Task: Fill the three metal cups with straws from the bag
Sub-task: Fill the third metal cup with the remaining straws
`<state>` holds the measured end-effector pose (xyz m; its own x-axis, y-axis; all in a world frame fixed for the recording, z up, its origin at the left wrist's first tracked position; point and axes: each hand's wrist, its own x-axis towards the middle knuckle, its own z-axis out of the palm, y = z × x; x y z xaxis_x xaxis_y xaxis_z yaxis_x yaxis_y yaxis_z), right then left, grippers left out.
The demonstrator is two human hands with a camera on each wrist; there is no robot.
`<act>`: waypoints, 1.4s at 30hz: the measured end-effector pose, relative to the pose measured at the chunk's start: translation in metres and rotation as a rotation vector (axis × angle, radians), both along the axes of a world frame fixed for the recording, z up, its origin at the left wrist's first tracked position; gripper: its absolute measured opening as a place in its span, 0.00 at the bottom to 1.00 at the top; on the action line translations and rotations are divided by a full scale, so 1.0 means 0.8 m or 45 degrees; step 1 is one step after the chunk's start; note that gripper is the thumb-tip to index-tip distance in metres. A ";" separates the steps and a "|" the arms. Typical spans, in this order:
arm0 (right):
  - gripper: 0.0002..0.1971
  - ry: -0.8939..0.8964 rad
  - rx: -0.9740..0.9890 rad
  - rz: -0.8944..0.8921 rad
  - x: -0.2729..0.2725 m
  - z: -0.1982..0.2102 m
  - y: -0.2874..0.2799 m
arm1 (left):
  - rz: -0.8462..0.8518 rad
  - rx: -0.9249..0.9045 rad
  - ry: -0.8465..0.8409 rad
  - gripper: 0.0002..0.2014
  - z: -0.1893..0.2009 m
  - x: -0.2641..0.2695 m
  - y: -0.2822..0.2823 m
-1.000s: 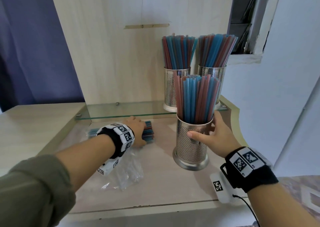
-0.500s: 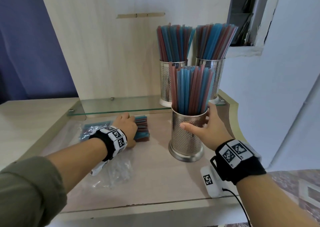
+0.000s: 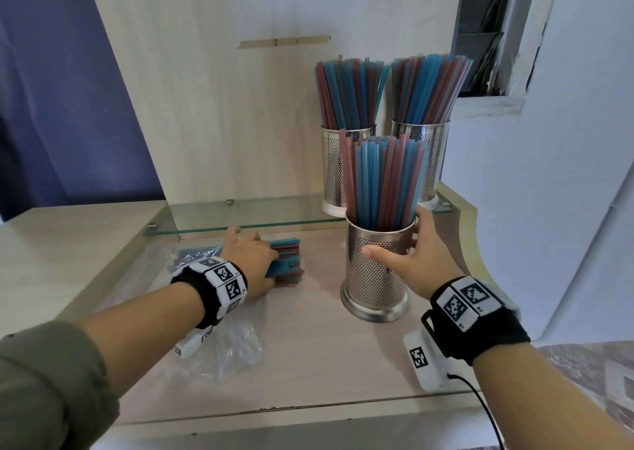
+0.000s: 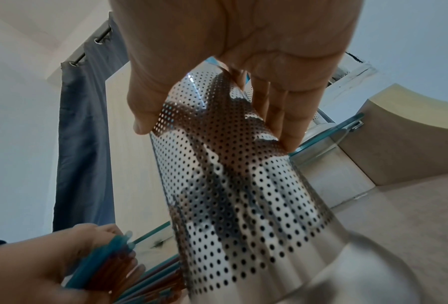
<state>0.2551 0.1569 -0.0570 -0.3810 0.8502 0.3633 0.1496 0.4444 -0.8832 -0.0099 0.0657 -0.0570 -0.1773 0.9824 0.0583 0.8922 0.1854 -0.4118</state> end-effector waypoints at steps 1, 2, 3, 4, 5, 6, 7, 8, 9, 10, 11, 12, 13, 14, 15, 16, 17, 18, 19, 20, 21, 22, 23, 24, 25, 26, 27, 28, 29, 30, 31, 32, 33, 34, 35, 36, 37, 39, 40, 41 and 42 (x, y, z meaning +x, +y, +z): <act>0.49 0.000 0.001 -0.003 0.000 0.001 -0.001 | -0.002 0.011 -0.020 0.21 0.003 0.000 -0.002; 0.49 0.002 0.000 -0.006 0.000 0.001 -0.001 | -0.010 0.010 -0.032 0.22 0.006 -0.001 -0.004; 0.50 0.004 -0.004 -0.007 0.000 0.001 -0.002 | -0.024 0.002 -0.035 0.21 0.008 0.000 -0.006; 0.50 0.007 -0.008 -0.008 -0.001 0.001 -0.002 | -0.046 -0.002 -0.040 0.21 0.010 -0.001 -0.008; 0.51 0.003 -0.013 -0.009 -0.002 0.001 -0.002 | -0.079 0.007 -0.056 0.19 0.013 0.000 -0.010; 0.51 -0.001 -0.015 -0.010 -0.002 0.002 -0.002 | -0.114 0.027 -0.095 0.18 0.017 0.001 -0.011; 0.50 -0.006 -0.015 -0.012 -0.001 0.002 -0.002 | -0.153 0.062 -0.146 0.16 0.023 0.003 -0.013; 0.50 -0.009 -0.012 -0.015 -0.001 0.001 -0.001 | -0.190 0.104 -0.206 0.15 0.029 0.005 -0.015; 0.49 -0.010 -0.009 -0.016 0.000 0.002 -0.002 | -0.228 0.154 -0.283 0.15 0.036 0.007 -0.017; 0.48 -0.009 -0.007 -0.016 0.000 0.002 -0.002 | -0.263 0.211 -0.389 0.15 0.044 0.009 -0.020; 0.48 -0.008 -0.007 -0.017 -0.001 0.002 -0.003 | -0.298 0.273 -0.524 0.18 0.051 0.010 -0.022; 0.48 -0.003 -0.009 -0.015 -0.001 0.002 -0.002 | -0.348 0.348 -0.685 0.22 0.059 0.010 -0.025; 0.48 0.001 -0.009 -0.013 -0.001 0.001 -0.003 | -0.403 0.425 -0.851 0.24 0.066 0.011 -0.028; 0.49 0.003 -0.004 -0.012 -0.002 0.001 -0.003 | -0.461 0.496 -1.003 0.23 0.074 0.013 -0.031; 0.49 -0.002 0.002 -0.016 -0.003 0.002 -0.003 | -0.516 0.560 -1.125 0.21 0.082 0.015 -0.033; 0.49 -0.011 0.001 -0.018 -0.003 0.001 -0.003 | -0.567 0.626 -1.213 0.18 0.090 0.018 -0.035; 0.48 -0.022 -0.001 -0.018 -0.003 0.001 -0.003 | -0.611 0.696 -1.272 0.14 0.098 0.021 -0.037; 0.48 -0.032 -0.001 -0.017 -0.003 0.002 -0.003 | -0.641 0.763 -1.312 0.09 0.107 0.024 -0.038; 0.48 -0.037 0.002 -0.012 -0.002 0.004 -0.005 | -0.656 0.827 -1.352 0.06 0.115 0.027 -0.040; 0.47 -0.042 0.000 -0.013 -0.003 0.005 -0.006 | -0.662 0.886 -1.401 0.05 0.124 0.031 -0.043; 0.48 -0.055 0.001 -0.010 -0.002 0.006 -0.008 | -0.662 0.937 -1.459 0.07 0.132 0.034 -0.046; 0.49 -0.071 -0.006 0.003 -0.001 0.008 -0.010 | -0.674 0.977 -1.515 0.09 0.141 0.037 -0.050; 0.49 -0.087 -0.011 0.011 -0.002 0.010 -0.011 | -0.691 1.010 -1.567 0.11 0.149 0.040 -0.053; 0.50 -0.102 -0.007 0.010 -0.002 0.011 -0.013 | -0.712 1.039 -1.620 0.11 0.157 0.043 -0.056; 0.52 -0.112 0.043 -0.018 -0.002 0.012 -0.014 | -0.729 1.060 -1.681 0.11 0.166 0.047 -0.059; 0.55 -0.139 0.127 -0.110 -0.004 0.014 -0.018 | -0.742 1.071 -1.751 0.11 0.173 0.051 -0.062; 0.57 -0.164 0.222 -0.248 -0.006 0.019 -0.025 | -0.751 1.067 -1.825 0.10 0.178 0.055 -0.065; 0.56 -0.143 0.325 -0.397 -0.009 0.027 -0.039 | -0.753 1.050 -1.899 0.09 0.181 0.060 -0.067; 0.51 -0.044 0.449 -0.473 -0.013 0.036 -0.057 | -0.746 1.020 -1.957 0.08 0.181 0.068 -0.068; 0.45 0.069 0.565 -0.433 -0.019 0.045 -0.076 | -0.729 0.993 -1.989 0.09 0.181 0.076 -0.070; 0.40 0.130 0.635 -0.306 -0.025 0.054 -0.095 | -0.701 0.968 -2.004 0.10 0.179 0.085 -0.071; 0.37 0.121 0.641 -0.152 -0.034 0.059 -0.109 | -0.683 0.928 -2.016 0.12 0.176 0.094 -0.074; 0.36 0.071 0.584 0.010 -0.042 0.060 -0.118 | -0.673 0.864 -2.036 0.13 0.172 0.103 -0.076; 0.35 0.035 0.478 0.157 -0.050 0.062 -0.124 | -0.666 0.774 -2.063 0.13 0.166 0.112 -0.077; 0.32 0.041 0.361 0.267 -0.056 0.061 -0.124 | -0.668 0.678 -2.084 0.13 0.160 0.120 -0.079; 0.27 0.071 0.264 0.344 -0.062 0.058 -0.122 | -0.672 0.595 -2.094 0.11 0.153 0.125 -0.079; 0.20 0.110 0.209 0.401 -0.065 0.057 -0.121 | -0.675 0.539 -2.101 0.08 0.146 0.127 -0.078; 0.10 0.152 0.151 0.491 -0.065 0.056 -0.120 | -0.694 0.474 -2.124 0.07 0.140 0.125 -0.075; 0.11 0.138 0.127 0.485 -0.063 0.053 -0.117 | -0.692 0.429 -2.135 0.14 0.141 0.119 -0.073; 0.13 0.121 0.113 0.453 -0.059 0.051 -0.118 | -0.665 0.396 -2.119 0.25 0.140 0.109 -0.067; 0.15 0.113 0.094 0.415 -0.056 0.046 -0.115 | -0.626 0.376 -2.097 0.37 0.139 0.098 -0.061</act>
<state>0.2102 0.0651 -0.0198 -0.5926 0.6590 0.4632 -0.0871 0.5193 -0.8501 0.0684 0.0169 0.0540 0.0560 0.9487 0.3110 0.2987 -0.3132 0.9015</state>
